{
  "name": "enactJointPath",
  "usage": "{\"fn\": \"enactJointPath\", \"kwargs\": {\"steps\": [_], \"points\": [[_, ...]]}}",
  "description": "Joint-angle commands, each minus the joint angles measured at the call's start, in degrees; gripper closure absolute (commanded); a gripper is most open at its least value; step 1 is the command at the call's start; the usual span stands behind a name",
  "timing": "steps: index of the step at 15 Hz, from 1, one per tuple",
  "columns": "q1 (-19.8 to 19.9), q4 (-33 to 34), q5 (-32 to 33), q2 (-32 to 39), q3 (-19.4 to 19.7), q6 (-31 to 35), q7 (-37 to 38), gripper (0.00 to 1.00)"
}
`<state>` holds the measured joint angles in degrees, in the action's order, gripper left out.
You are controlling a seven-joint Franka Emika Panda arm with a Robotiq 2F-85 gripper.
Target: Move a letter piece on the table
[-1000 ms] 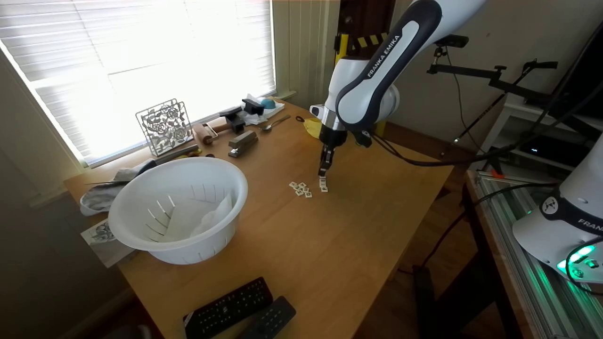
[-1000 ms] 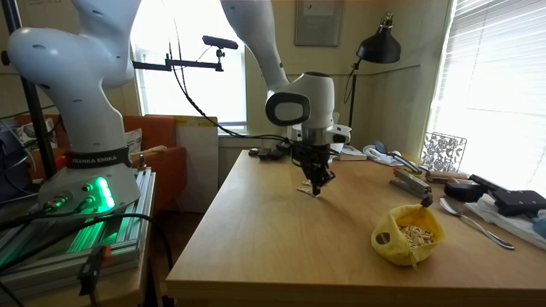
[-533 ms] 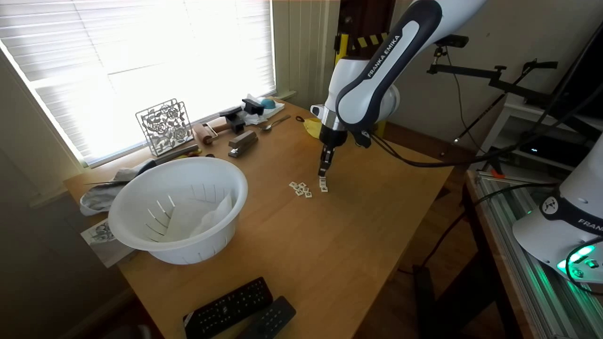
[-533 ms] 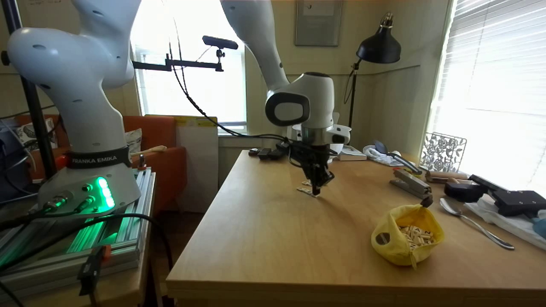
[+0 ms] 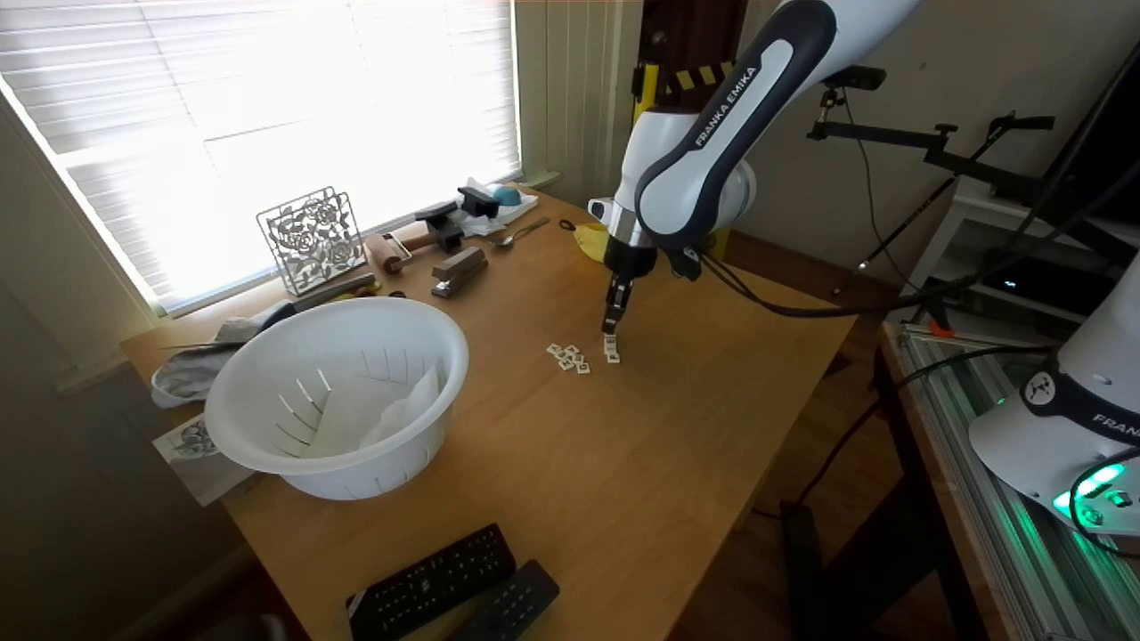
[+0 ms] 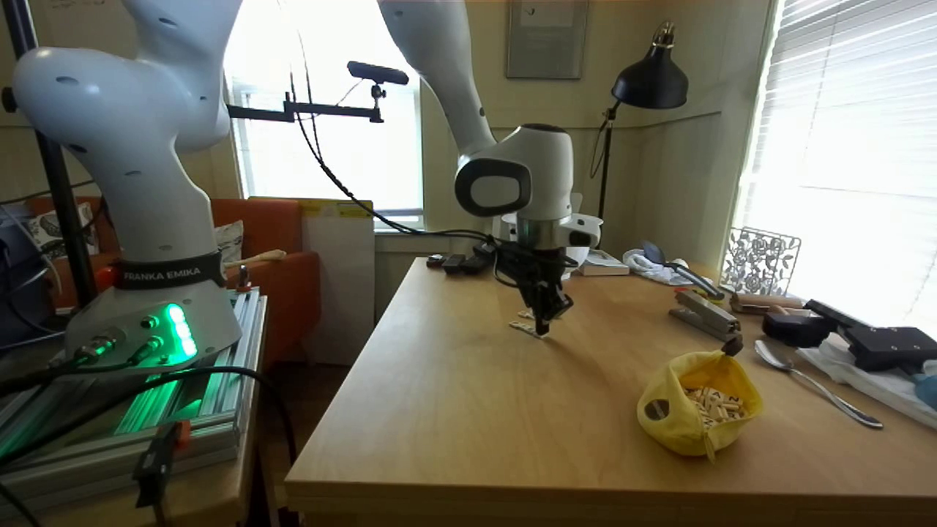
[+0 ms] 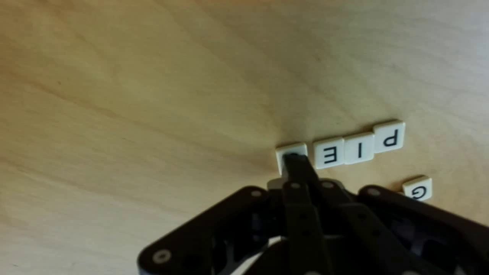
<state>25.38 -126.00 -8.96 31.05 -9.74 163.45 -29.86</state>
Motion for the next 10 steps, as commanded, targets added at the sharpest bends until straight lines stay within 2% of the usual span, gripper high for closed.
{"fn": "enactJointPath", "kwargs": {"steps": [1,10], "points": [[-0.21,-2.05,0.18,-0.53,0.14,-0.01,1.13,1.0],[-0.36,-2.43,0.03,-0.43,0.05,0.62,1.27,1.0]]}}
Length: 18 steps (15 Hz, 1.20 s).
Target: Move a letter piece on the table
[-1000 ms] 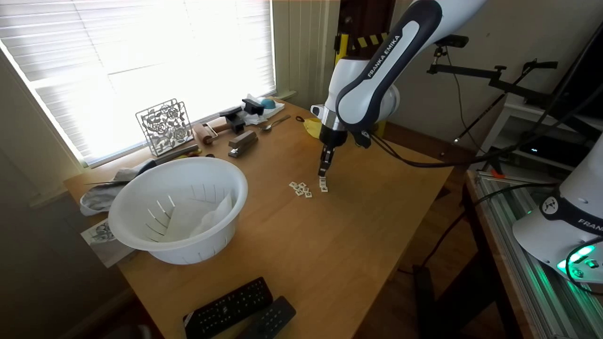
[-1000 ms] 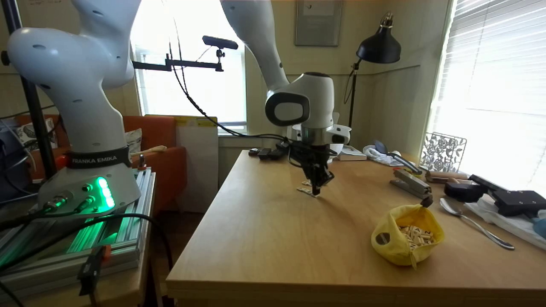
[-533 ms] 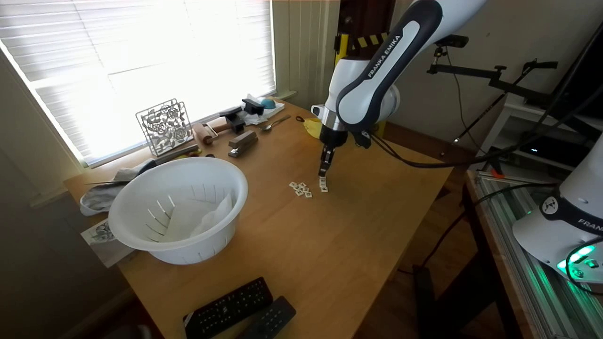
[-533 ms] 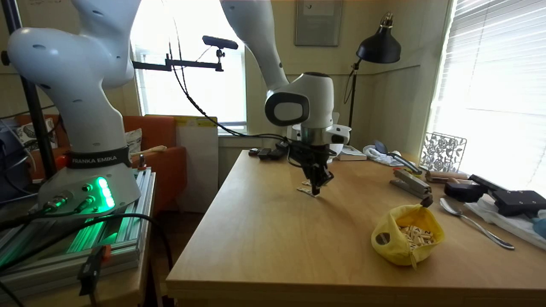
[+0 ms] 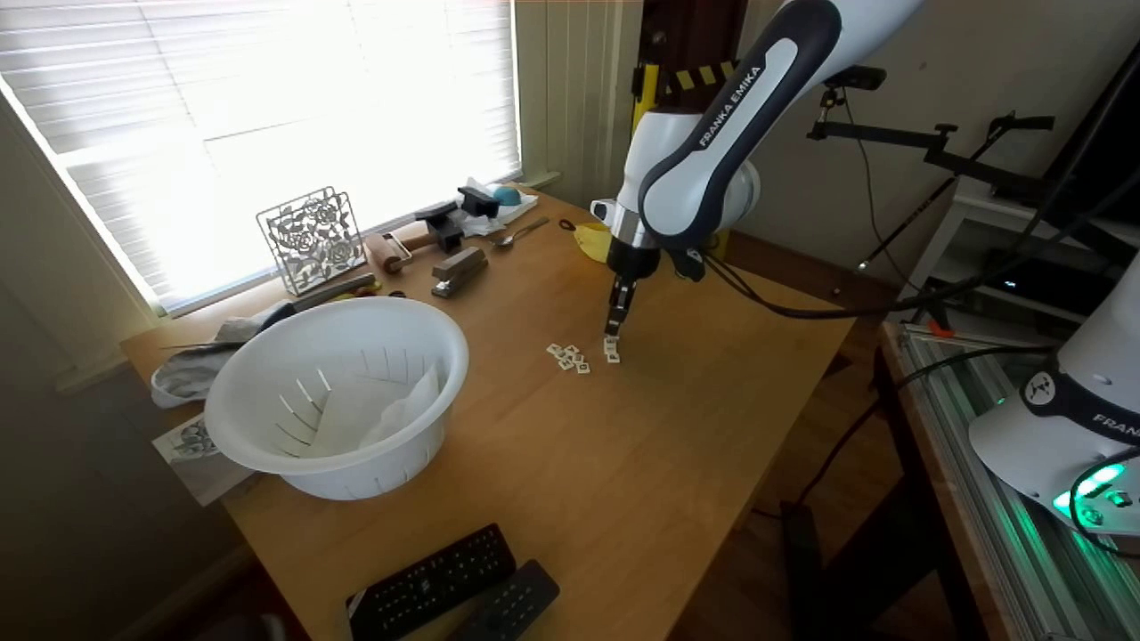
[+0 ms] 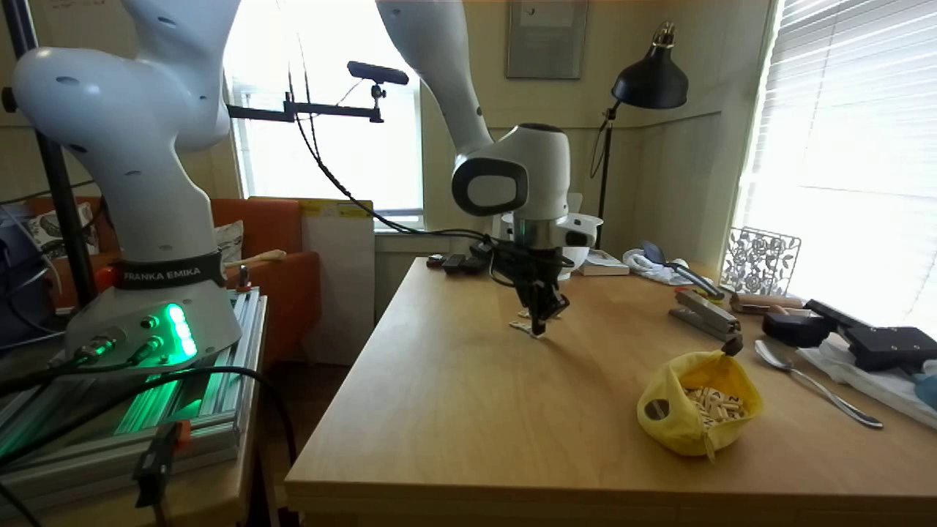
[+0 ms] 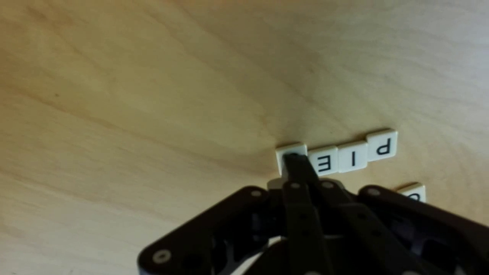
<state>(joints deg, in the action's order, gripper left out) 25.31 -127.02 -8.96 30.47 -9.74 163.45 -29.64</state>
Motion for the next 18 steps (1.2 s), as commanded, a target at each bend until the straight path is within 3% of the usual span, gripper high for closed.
{"fn": "enactJointPath", "kwargs": {"steps": [1,18], "points": [[-0.3,-1.34,0.0,0.26,0.03,0.75,1.05,1.0],[-0.22,-0.24,0.15,1.74,0.06,2.53,1.17,1.0]]}}
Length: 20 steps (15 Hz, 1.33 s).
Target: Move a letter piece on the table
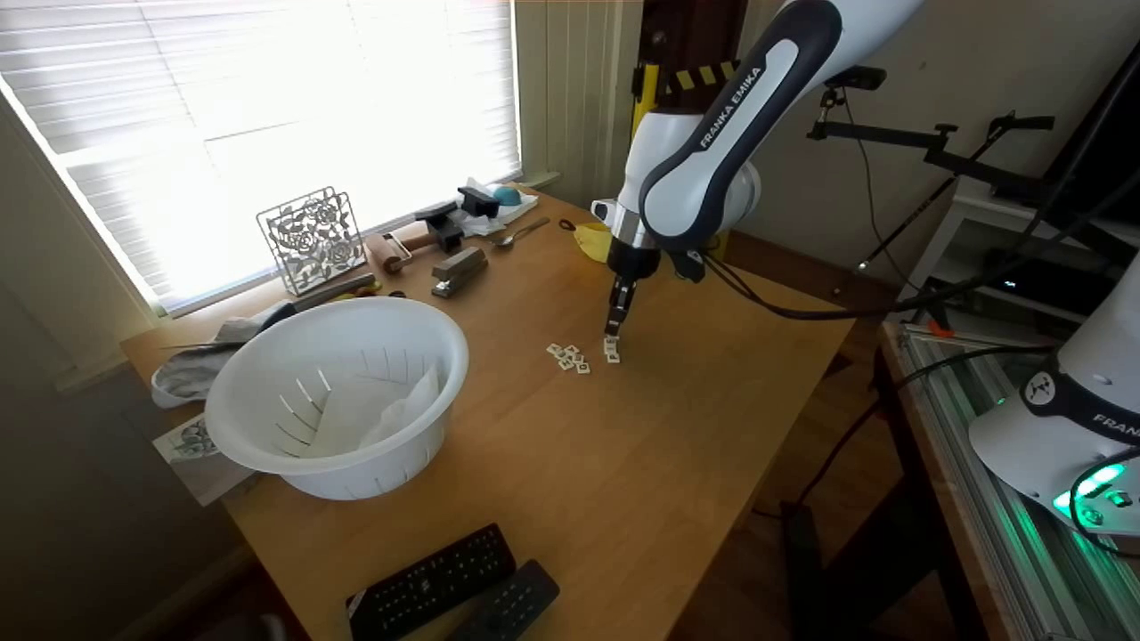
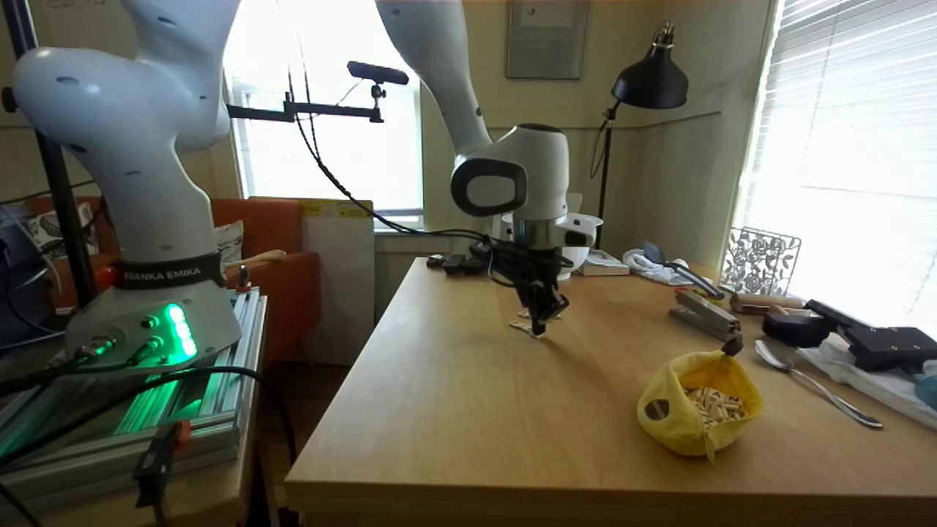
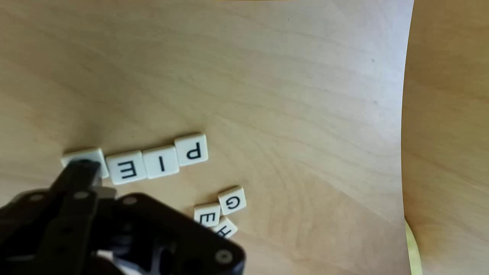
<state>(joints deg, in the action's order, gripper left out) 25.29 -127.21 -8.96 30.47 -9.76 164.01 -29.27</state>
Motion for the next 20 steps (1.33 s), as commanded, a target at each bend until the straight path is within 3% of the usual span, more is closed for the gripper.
{"fn": "enactJointPath", "kwargs": {"steps": [1,20], "points": [[-0.14,-0.02,0.16,1.85,0.03,2.24,0.82,1.0],[0.0,-0.69,-0.07,1.64,-0.33,1.76,1.82,1.0]]}}
